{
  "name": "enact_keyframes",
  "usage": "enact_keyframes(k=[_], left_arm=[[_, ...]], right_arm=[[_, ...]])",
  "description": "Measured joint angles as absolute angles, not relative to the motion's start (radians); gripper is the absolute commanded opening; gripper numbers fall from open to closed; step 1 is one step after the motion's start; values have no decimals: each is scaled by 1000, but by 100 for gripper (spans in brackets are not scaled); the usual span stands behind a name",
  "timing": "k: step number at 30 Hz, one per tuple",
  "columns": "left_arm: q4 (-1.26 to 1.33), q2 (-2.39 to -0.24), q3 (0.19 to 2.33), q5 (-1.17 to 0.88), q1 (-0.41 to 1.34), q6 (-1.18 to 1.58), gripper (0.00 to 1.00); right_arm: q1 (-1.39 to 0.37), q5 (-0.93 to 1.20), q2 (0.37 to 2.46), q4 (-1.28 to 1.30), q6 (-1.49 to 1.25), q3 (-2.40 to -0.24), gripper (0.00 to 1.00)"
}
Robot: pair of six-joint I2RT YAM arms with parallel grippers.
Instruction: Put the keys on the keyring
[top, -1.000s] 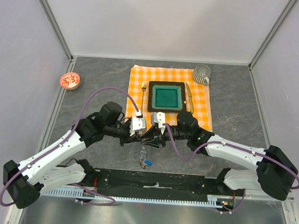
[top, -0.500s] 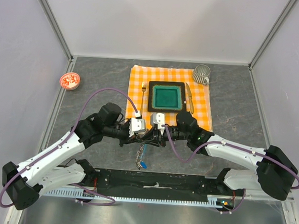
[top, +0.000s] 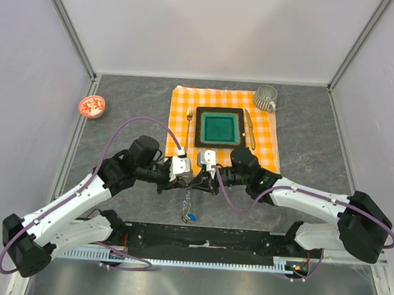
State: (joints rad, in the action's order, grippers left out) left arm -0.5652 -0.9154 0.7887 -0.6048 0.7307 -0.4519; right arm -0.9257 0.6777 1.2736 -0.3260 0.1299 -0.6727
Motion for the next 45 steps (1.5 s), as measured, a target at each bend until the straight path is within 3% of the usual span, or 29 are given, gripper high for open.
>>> enact_keyframes(k=[6,12,23,35,45], left_arm=[[-558,-896,784,-596,731,-461,19],[-461,-728,732,-555,731,-432,38],[65,-453,424,-450,731,-48,39],[648,-596,202,-460,731,137,45],[896,-728,199,-537,731,199,43]], right_arm=[[-926,674,1267,-331,120,-673,0],[-925,636,1189,-402,75,-643,0],[-890,558,1020,-509,-36,-556,0],[-858,526,943,-613,-140,-480,0],[-839,549,944,-684,-197,-460,0]])
